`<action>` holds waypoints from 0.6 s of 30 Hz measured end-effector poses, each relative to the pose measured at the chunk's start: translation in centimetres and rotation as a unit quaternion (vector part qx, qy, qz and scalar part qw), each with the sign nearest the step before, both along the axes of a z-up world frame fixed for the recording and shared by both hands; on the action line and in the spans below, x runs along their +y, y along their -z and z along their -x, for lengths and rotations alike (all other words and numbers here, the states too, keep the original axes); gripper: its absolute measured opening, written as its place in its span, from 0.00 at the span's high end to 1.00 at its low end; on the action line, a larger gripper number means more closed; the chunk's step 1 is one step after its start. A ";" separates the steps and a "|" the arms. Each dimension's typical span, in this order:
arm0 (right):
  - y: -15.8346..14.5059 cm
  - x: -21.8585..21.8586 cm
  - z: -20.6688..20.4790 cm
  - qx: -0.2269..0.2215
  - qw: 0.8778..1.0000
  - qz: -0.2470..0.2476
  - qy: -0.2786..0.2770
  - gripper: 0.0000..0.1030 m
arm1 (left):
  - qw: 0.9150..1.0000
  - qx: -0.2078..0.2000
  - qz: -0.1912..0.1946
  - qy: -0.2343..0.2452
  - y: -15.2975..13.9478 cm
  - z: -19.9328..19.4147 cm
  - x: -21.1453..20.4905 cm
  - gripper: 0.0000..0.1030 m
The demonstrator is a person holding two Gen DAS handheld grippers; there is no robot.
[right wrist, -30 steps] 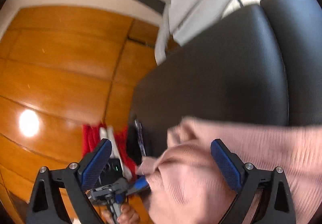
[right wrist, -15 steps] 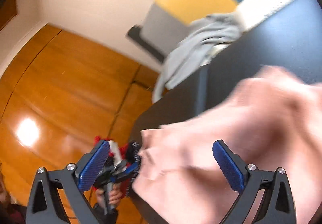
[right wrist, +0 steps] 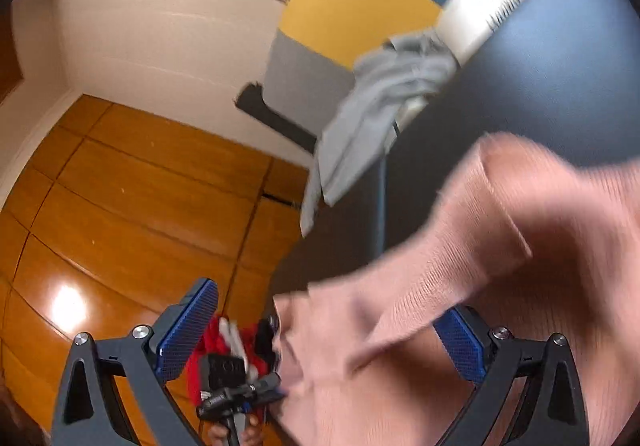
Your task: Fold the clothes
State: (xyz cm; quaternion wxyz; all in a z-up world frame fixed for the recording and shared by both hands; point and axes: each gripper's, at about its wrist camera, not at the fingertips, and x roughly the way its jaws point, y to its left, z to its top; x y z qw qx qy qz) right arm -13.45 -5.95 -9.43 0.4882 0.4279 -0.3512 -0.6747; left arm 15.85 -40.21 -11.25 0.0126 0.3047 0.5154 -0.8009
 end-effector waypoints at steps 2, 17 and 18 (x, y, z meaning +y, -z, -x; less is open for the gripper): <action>-1.6 -0.1 1.2 0.022 1.000 0.011 0.019 0.00 | 0.999 0.025 -0.005 -0.032 -1.3 0.0 -2.0 0.51; -1.5 3.8 -1.6 0.044 0.993 -0.108 0.010 0.00 | 0.986 -0.072 0.137 0.064 -4.9 -2.5 -0.2 0.48; -1.2 3.6 -2.4 0.044 0.993 -0.110 0.002 0.00 | 0.979 -0.093 0.161 0.079 -4.6 -2.2 1.2 0.48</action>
